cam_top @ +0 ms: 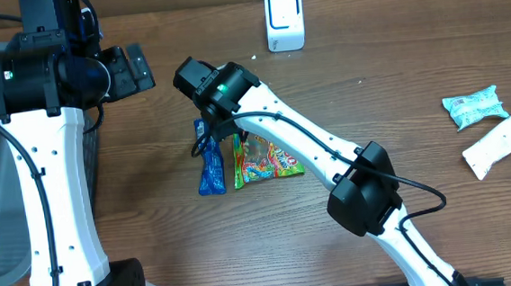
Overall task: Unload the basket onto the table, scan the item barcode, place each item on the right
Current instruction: 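Reach the right gripper to the Haribo bag and grasp it, then lift the Haribo bag toward the scanner with the right gripper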
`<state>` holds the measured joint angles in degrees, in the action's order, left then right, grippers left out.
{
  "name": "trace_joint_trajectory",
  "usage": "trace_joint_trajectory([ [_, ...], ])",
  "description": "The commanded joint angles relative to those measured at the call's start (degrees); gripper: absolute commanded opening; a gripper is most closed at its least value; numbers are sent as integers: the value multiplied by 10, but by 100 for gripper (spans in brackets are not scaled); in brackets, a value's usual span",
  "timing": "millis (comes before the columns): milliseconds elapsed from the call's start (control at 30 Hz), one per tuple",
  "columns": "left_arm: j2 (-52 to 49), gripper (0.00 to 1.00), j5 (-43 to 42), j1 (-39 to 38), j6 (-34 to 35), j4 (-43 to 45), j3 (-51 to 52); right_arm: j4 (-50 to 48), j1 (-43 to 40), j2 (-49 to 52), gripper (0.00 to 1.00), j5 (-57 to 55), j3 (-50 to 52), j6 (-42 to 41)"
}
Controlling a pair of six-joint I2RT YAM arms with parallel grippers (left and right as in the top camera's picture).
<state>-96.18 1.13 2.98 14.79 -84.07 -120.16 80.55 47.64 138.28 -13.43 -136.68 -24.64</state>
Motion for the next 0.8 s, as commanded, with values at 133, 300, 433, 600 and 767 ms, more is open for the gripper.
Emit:
trace_joint_trajectory([
  [133, 2, 100, 4, -4, -7, 1, -10, -21, 41, 3, 67, 11, 86, -135],
  [300, 2, 100, 4, -4, -7, 1, -11, -60, 57, 3, 65, -23, 156, -161],
  [433, 2, 100, 4, -4, -7, 1, -10, -104, 57, 3, 62, -48, 221, -161],
  [600, 2, 100, 4, -4, -7, 1, -11, -130, 50, 3, 54, -67, 261, -161],
  [767, 2, 100, 4, -4, -7, 1, -10, -127, 42, 3, 29, -75, 261, -156],
])
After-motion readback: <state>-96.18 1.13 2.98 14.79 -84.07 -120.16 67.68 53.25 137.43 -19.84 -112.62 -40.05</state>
